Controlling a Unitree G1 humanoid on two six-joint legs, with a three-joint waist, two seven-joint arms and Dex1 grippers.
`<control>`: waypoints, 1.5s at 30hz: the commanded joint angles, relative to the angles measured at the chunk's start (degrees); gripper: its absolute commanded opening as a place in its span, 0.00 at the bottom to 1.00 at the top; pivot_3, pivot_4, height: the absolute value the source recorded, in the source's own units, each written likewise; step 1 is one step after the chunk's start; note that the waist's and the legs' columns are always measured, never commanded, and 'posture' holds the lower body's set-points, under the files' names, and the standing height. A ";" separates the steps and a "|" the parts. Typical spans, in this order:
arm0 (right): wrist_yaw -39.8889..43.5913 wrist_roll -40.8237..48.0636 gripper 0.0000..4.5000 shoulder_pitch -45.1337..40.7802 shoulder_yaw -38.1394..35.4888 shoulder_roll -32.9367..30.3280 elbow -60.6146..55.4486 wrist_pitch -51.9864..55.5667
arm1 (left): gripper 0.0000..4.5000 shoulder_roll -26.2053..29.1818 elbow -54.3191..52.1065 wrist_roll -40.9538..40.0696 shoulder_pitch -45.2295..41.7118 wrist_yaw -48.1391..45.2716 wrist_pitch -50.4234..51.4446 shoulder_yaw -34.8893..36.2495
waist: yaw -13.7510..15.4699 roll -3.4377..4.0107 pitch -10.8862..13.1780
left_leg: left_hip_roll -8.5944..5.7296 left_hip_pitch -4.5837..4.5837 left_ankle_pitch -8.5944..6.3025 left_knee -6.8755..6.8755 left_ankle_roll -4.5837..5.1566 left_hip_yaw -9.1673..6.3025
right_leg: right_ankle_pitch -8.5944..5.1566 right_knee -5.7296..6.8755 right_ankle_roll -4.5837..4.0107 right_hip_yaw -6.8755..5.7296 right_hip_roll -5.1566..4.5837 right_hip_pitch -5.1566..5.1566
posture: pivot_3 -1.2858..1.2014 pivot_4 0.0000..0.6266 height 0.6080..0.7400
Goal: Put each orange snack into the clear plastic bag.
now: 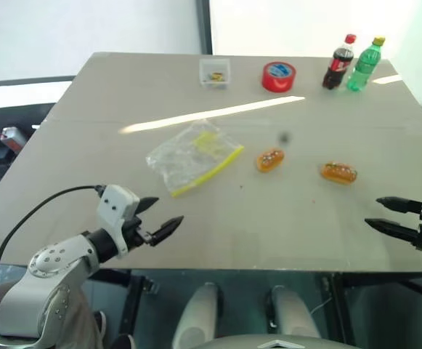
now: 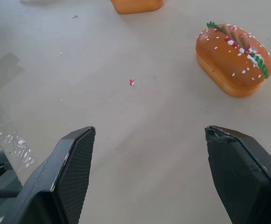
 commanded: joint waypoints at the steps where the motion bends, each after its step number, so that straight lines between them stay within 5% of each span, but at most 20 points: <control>1: -0.87 1.34 0.85 0.60 -2.45 0.21 -3.00 0.20 | 0.99 1.47 -1.69 -0.86 -0.72 -0.47 -0.16 1.48 | 0.01 0.00 0.00 | 0.00 0.00 0.00 0.00 0.00 0.00 | 0.00 0.00 0.00 0.00 0.00 0.00 | 0.52 0.24 1.00; 25: -2.08 0.92 0.85 0.89 0.21 1.34 -4.66 -0.26 | 0.99 2.42 -1.77 -0.81 -2.14 1.26 0.86 0.42 | 0.13 -0.01 0.00 | 0.00 0.00 0.00 -0.02 0.00 0.01 | 0.00 -0.03 0.00 0.01 0.00 0.00 | 0.52 0.24 1.00; 29: -1.01 -1.48 0.85 1.26 2.30 0.12 -6.15 -2.82 | 0.99 2.34 -0.44 -5.59 -3.64 2.74 8.25 0.72 | 0.14 0.00 0.00 | 0.00 0.00 0.00 -0.02 0.00 -0.02 | 0.00 -0.03 0.00 0.01 0.00 0.00 | 0.52 0.24 1.00; 45: -7.48 5.12 0.85 -9.30 5.45 -0.08 -22.33 4.42 | 0.99 -12.22 8.03 -13.34 -18.99 23.82 21.90 3.84 | 0.64 -0.11 0.01 | -0.06 -0.05 0.00 0.08 0.00 -0.12 | 0.13 0.04 0.24 -0.07 0.02 0.01 | 0.52 0.24 1.00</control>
